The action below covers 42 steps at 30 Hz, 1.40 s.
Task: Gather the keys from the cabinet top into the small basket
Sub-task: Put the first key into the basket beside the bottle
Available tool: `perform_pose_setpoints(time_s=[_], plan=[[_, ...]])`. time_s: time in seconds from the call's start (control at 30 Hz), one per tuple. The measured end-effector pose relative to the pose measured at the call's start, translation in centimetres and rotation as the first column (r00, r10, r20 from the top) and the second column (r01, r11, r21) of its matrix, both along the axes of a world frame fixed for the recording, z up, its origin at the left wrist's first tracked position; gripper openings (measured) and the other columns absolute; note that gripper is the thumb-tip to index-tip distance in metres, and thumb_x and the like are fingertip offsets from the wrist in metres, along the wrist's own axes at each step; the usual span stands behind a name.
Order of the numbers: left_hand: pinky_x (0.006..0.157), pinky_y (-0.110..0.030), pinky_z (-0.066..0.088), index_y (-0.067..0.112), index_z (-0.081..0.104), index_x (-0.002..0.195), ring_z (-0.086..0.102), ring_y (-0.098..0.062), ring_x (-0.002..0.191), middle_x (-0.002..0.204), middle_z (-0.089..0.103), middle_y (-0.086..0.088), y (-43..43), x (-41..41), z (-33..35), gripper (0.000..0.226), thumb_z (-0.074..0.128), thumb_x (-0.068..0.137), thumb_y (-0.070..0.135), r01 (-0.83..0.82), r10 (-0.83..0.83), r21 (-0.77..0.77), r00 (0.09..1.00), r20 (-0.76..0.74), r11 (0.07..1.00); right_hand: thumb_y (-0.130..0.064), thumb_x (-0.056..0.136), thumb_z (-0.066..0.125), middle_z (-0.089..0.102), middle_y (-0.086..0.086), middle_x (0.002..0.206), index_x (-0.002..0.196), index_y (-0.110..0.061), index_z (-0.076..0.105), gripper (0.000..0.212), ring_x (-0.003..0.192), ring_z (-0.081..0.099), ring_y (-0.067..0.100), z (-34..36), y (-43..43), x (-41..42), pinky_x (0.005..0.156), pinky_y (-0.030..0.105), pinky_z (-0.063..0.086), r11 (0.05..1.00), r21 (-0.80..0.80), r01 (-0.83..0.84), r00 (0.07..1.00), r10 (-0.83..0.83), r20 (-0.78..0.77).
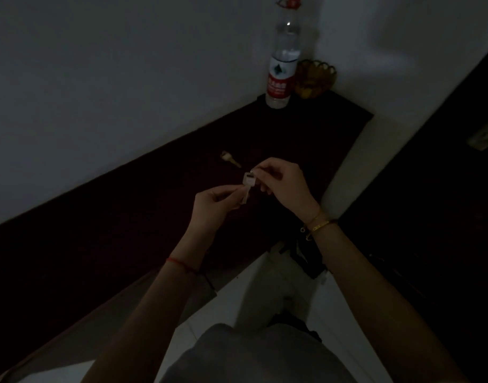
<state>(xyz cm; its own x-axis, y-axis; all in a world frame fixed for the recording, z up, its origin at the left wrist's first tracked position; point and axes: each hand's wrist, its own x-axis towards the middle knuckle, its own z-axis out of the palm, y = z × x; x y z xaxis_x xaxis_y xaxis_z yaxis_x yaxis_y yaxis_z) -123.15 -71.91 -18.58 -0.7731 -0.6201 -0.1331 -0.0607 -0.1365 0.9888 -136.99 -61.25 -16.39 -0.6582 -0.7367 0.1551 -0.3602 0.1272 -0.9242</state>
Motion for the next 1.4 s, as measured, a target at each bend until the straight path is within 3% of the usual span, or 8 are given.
perform_pose_setpoints(time_s=[0.37,0.7,0.9,1.03,1.13,1.23,1.4], plan=[[0.073,-0.016,0.053,0.024,0.079,0.088,0.072,-0.009,0.086,0.089,0.078,0.003,7.1,-14.1,1.0,0.009,0.073,0.082,0.025,0.065,-0.063,0.022,0.995,-0.078,0.998,-0.012,0.089,0.061,0.065,0.001,0.072,0.091,-0.002,0.067,0.012,0.057,0.058,0.009,2.1,7.6,-13.7,0.054,0.015,0.046,0.999,-0.034,0.02,1.0,-0.02,-0.007],[0.077,-0.021,0.057,0.018,0.077,0.093,0.073,-0.014,0.09,0.095,0.077,-0.003,10.2,-22.3,1.3,0.011,0.069,0.085,0.017,0.062,-0.061,0.023,0.997,-0.042,0.998,-0.016,0.088,0.063,0.064,-0.005,0.066,0.086,-0.012,0.068,0.007,0.053,0.058,0.002,1.2,10.2,-22.0,0.051,0.013,0.045,0.998,-0.054,0.037,0.999,-0.035,0.033],[0.084,-0.031,0.057,0.014,0.076,0.097,0.072,-0.021,0.096,0.101,0.076,-0.008,8.8,-27.2,0.7,0.014,0.069,0.086,0.018,0.082,-0.082,0.002,0.997,0.01,0.997,-0.013,0.088,0.062,0.064,0.002,0.069,0.088,-0.007,0.068,0.009,0.055,0.057,0.01,0.4,9.1,-26.5,0.051,0.014,0.046,0.995,-0.064,0.071,0.993,-0.065,0.098],[0.076,-0.022,0.054,0.022,0.078,0.091,0.073,-0.014,0.091,0.097,0.078,-0.003,6.7,-31.2,0.3,0.011,0.071,0.084,0.019,0.091,-0.092,0.028,0.996,0.022,0.995,-0.012,0.089,0.061,0.064,-0.001,0.068,0.09,-0.005,0.067,0.01,0.055,0.057,0.007,0.0,7.3,-30.3,0.051,0.014,0.045,0.995,-0.038,0.092,0.991,-0.088,0.096],[0.077,-0.025,0.055,0.023,0.078,0.089,0.072,-0.013,0.089,0.097,0.077,-0.002,4.5,-34.4,0.5,0.01,0.071,0.083,0.018,0.086,-0.088,0.062,0.995,0.038,0.994,-0.011,0.089,0.06,0.064,0.0,0.07,0.092,-0.003,0.067,0.011,0.054,0.057,0.004,0.3,5.2,-33.4,0.052,0.015,0.047,0.996,-0.017,0.087,0.992,-0.085,0.089],[0.08,-0.028,0.057,0.019,0.077,0.091,0.072,-0.016,0.09,0.098,0.077,-0.005,2.1,-37.7,1.2,0.01,0.071,0.083,0.017,0.06,-0.064,0.075,0.997,0.047,0.995,-0.009,0.09,0.059,0.064,0.007,0.072,0.094,0.001,0.066,0.013,0.057,0.058,0.01,1.1,2.6,-36.6,0.054,0.017,0.048,0.997,0.012,0.079,0.993,-0.08,0.084],[0.068,-0.015,0.056,0.019,0.075,0.09,0.071,-0.004,0.078,0.089,0.075,0.002,-1.4,-42.7,1.7,0.007,0.07,0.086,0.017,0.04,-0.04,-0.01,0.999,0.025,0.999,-0.009,0.091,0.058,0.063,0.013,0.074,0.097,0.007,0.065,0.018,0.059,0.057,0.015,2.1,-1.4,-41.3,0.055,0.02,0.048,0.991,0.058,0.122,0.992,-0.124,0.028]])
